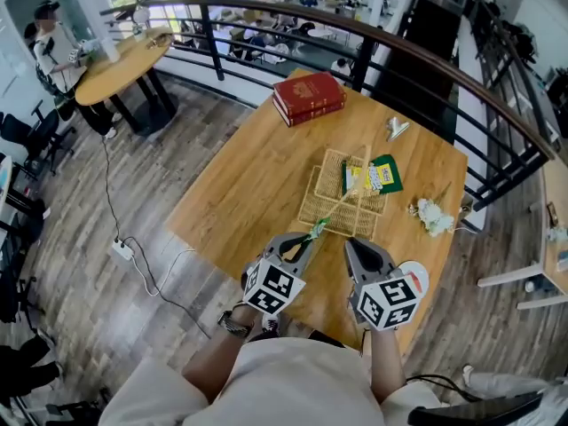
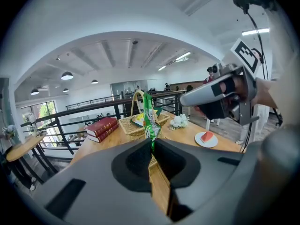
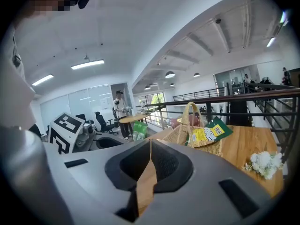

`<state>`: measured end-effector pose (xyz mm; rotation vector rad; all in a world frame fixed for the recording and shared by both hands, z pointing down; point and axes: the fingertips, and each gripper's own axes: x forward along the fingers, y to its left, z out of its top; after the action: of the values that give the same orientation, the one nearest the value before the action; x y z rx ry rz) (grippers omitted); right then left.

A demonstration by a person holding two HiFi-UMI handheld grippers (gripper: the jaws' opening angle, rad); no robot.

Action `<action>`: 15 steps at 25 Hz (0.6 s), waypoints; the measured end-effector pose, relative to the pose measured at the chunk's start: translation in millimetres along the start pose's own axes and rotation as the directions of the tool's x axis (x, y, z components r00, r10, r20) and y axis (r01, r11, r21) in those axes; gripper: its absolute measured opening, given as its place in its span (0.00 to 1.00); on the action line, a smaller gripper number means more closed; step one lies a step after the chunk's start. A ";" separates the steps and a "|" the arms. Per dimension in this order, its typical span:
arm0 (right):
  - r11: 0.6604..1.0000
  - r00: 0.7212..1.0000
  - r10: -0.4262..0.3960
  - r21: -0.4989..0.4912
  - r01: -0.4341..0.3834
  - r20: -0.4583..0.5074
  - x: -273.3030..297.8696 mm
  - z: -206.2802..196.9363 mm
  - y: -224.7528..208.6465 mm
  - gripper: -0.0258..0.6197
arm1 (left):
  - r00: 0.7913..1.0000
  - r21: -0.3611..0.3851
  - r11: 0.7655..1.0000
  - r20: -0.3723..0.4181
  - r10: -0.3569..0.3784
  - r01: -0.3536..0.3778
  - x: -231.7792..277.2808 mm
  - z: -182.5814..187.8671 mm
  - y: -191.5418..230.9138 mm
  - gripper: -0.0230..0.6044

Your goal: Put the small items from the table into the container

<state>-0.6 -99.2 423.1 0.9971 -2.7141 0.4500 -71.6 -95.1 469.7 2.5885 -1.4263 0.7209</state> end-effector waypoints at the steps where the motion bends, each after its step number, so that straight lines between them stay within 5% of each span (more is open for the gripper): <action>1: 1.000 1.000 0.007 -0.008 -0.007 0.008 2.7 5.1 2.4 0.07 | 1.000 -0.005 1.000 0.017 0.003 -0.003 -3.2 5.8 2.5 0.08; 15: 0.996 0.995 0.065 -0.065 -0.060 0.080 24.6 52.7 15.5 0.07 | 0.988 -0.039 0.998 0.142 0.060 -0.055 -14.6 58.2 39.7 0.08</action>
<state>-34.1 -121.2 378.3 0.9366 -2.8200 0.3402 -90.0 -123.8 406.3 2.6296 -1.5438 0.5207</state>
